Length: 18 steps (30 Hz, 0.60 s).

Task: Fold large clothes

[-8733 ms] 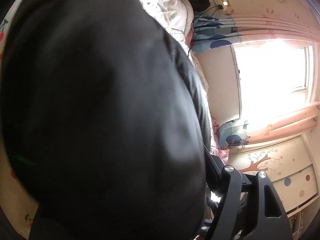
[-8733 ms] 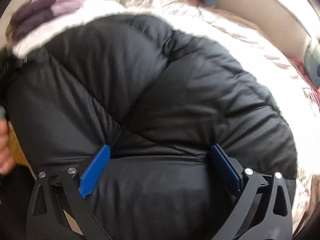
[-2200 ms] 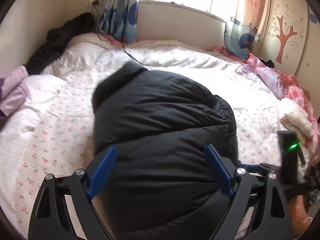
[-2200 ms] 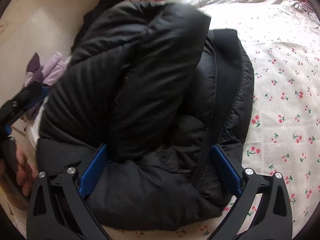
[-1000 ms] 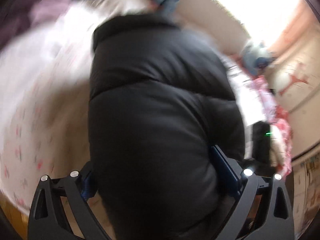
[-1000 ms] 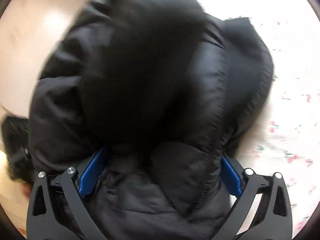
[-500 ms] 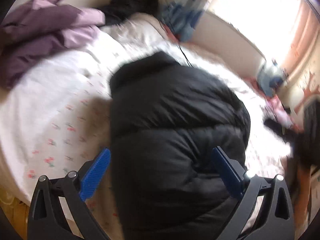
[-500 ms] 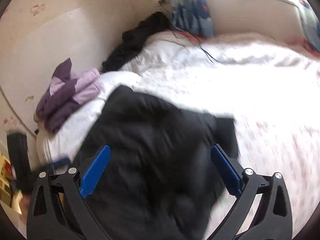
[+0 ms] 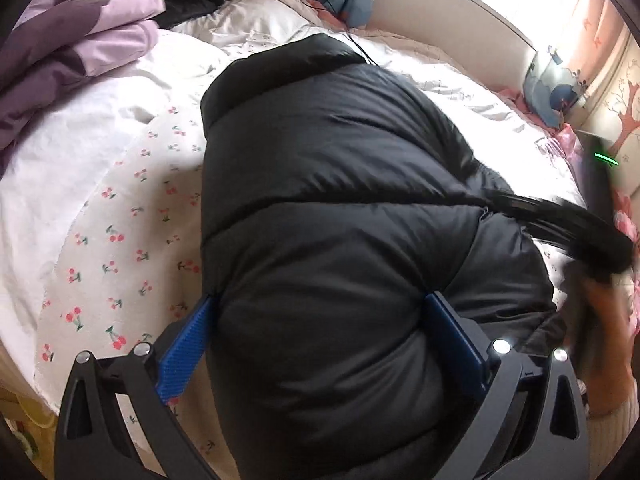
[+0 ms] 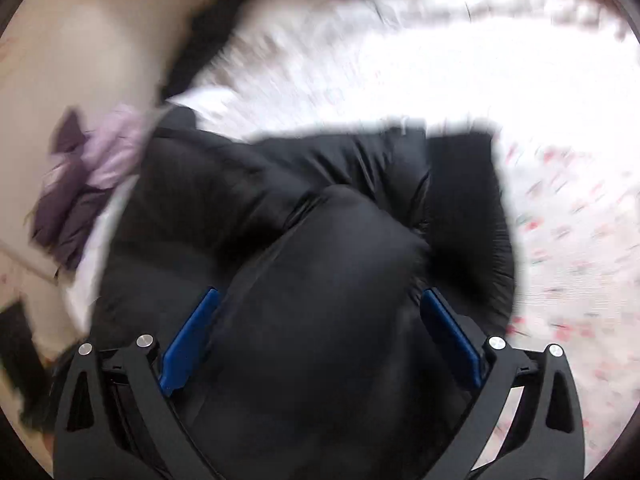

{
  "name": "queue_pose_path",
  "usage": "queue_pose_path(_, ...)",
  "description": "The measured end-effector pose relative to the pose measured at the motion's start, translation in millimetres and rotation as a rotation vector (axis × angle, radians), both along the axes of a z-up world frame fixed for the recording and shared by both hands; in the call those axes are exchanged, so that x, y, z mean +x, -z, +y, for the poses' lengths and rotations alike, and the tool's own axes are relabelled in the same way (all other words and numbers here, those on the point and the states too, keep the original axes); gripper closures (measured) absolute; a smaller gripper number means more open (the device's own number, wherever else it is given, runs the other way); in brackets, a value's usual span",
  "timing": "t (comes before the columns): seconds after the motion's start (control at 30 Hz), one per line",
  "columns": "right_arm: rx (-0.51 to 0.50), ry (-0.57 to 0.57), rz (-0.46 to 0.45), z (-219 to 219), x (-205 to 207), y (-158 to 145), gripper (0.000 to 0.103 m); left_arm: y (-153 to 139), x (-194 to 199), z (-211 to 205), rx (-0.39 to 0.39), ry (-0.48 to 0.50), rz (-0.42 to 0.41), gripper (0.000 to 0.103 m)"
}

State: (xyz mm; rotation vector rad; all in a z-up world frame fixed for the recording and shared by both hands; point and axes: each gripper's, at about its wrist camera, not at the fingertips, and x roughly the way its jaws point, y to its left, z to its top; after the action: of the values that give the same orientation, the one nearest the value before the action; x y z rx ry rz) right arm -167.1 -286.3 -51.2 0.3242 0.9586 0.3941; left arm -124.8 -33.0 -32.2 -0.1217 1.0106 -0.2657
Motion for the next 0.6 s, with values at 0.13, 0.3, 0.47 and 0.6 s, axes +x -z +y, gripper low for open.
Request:
queue_pose_path(0.13, -0.056, -0.039, -0.037, 1, -73, -7, 0.007, -8, -10, 23, -0.071, -0.059, -0.033, 0.006)
queue_pose_path(0.3, -0.037, -0.119, 0.298, 10, -97, 73, 0.007, -6, -37, 40, -0.155, -0.109, 0.007, 0.006)
queue_pose_path(0.47, 0.283, -0.015, 0.263, -26, -120, 60, 0.007, -8, -62, 46, -0.114, -0.085, 0.02, 0.006)
queue_pose_path(0.6, 0.469, 0.019, 0.387, -30, -128, 91, 0.007, -9, -65, 52, -0.053, -0.105, 0.031, 0.006)
